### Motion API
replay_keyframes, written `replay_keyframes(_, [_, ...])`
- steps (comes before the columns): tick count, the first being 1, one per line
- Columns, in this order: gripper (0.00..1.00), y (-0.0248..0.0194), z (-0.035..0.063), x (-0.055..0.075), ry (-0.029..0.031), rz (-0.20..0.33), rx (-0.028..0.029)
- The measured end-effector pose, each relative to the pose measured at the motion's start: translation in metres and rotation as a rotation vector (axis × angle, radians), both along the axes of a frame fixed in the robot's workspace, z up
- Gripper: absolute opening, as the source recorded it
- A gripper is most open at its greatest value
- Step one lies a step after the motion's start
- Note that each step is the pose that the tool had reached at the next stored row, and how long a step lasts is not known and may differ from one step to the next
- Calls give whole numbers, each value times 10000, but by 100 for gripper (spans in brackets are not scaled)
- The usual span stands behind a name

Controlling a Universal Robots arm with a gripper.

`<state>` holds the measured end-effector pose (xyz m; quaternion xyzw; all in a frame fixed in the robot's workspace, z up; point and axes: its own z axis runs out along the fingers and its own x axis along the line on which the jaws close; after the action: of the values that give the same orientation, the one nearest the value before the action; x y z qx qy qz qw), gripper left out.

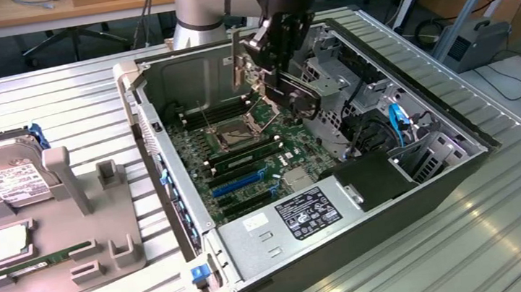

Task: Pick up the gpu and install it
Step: 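Insert the gpu into the slot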

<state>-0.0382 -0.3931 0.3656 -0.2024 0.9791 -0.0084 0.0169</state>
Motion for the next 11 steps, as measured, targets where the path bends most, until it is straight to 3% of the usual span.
replay_keyframes(11, [27, 0, -1, 0, 0, 832, -6])
